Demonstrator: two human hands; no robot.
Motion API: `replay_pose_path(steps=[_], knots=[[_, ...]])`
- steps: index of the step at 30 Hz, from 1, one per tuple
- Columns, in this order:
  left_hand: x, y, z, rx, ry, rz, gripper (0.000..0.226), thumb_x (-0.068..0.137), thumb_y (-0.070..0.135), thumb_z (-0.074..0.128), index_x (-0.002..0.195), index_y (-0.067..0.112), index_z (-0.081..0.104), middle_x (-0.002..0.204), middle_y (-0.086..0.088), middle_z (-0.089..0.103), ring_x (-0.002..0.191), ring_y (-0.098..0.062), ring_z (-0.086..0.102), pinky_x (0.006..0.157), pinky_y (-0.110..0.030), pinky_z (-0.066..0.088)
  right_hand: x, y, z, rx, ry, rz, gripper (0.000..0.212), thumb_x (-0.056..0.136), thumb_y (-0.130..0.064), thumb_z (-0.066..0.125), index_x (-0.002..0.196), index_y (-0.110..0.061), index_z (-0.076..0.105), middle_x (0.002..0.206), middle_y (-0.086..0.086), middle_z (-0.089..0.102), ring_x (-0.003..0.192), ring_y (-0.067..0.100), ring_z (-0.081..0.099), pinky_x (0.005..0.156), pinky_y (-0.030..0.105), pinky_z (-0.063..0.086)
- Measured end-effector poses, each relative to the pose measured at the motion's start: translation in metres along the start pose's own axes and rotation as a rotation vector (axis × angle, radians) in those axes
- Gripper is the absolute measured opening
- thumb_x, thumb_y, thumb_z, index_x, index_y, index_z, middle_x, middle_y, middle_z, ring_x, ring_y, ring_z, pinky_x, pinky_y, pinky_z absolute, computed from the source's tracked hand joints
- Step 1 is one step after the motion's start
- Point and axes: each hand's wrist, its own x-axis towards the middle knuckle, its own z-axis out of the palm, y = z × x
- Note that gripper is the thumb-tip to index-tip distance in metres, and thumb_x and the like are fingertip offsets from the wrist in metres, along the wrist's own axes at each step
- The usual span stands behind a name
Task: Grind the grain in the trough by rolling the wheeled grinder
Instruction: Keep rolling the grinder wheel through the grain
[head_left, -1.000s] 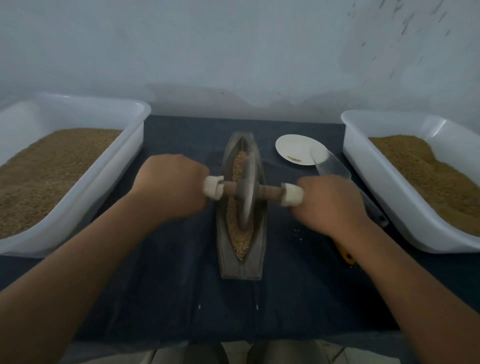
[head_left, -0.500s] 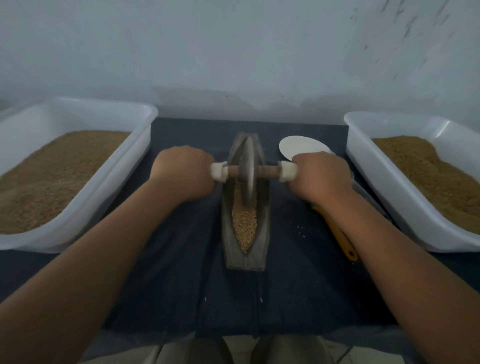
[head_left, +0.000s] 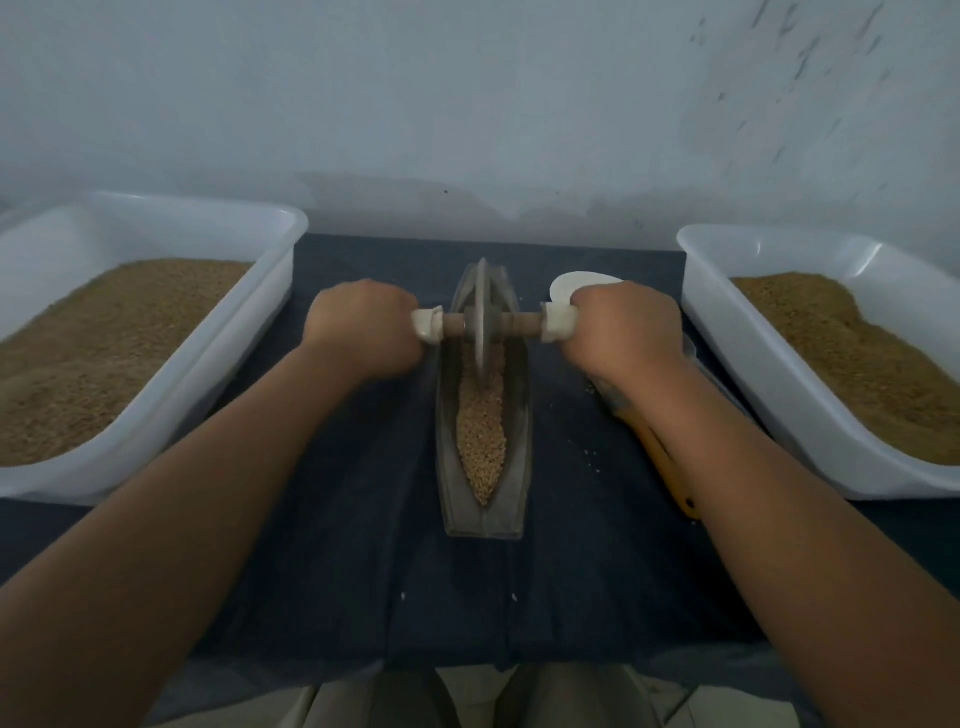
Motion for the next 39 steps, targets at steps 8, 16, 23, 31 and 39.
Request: replay_pose_path(steps=[8, 16, 23, 31, 39], knots=[[-0.095, -0.019, 0.013, 0.022, 0.257, 0.15, 0.039, 0.083, 0.063, 0.051, 0.059, 0.034, 0.038, 0.049, 0.015, 0.038, 0.042, -0.004, 0.033, 0.047, -0.019, 0.02, -0.081, 0.021, -0.007, 0.029, 0.101, -0.202, 0.031, 0.073, -0.05, 0.065, 0.061, -0.03, 0.044, 0.051, -0.012, 0.04, 0.046, 0.011, 0.043, 0.044, 0.023, 0.034], [0.005, -0.002, 0.009, 0.044, 0.126, 0.032, 0.034, 0.085, 0.054, 0.051, 0.066, 0.026, 0.052, 0.067, 0.006, 0.054, 0.06, -0.025, 0.048, 0.058, -0.031, 0.037, 0.007, 0.006, 0.01, 0.015, 0.02, -0.009, 0.018, 0.074, -0.034, 0.06, 0.071, -0.017, 0.054, 0.063, -0.002, 0.055, 0.062, 0.025, 0.057, 0.052, 0.028, 0.034], [-0.055, -0.008, -0.003, 0.145, 0.104, 0.182, 0.026, 0.08, 0.052, 0.057, 0.067, 0.032, 0.049, 0.06, 0.011, 0.049, 0.052, -0.013, 0.05, 0.05, -0.027, 0.037, -0.062, 0.022, 0.012, 0.04, 0.031, -0.085, 0.031, 0.075, -0.06, 0.051, 0.07, -0.03, 0.054, 0.058, -0.012, 0.047, 0.054, 0.015, 0.044, 0.049, 0.025, 0.025], [-0.033, -0.012, 0.015, 0.038, 0.077, 0.078, 0.035, 0.09, 0.057, 0.051, 0.068, 0.03, 0.053, 0.066, 0.01, 0.056, 0.06, -0.02, 0.056, 0.058, -0.031, 0.043, -0.039, 0.01, 0.009, -0.053, 0.112, -0.054, 0.022, 0.074, -0.04, 0.07, 0.069, -0.023, 0.057, 0.058, -0.006, 0.047, 0.056, 0.023, 0.048, 0.049, 0.023, 0.025], [-0.028, -0.006, 0.003, 0.069, 0.088, 0.086, 0.033, 0.087, 0.053, 0.052, 0.066, 0.028, 0.05, 0.064, 0.009, 0.051, 0.058, -0.019, 0.053, 0.057, -0.031, 0.042, -0.026, 0.013, 0.009, -0.006, 0.03, -0.051, 0.019, 0.078, -0.038, 0.065, 0.071, -0.023, 0.055, 0.065, -0.006, 0.051, 0.065, 0.024, 0.053, 0.055, 0.03, 0.034]])
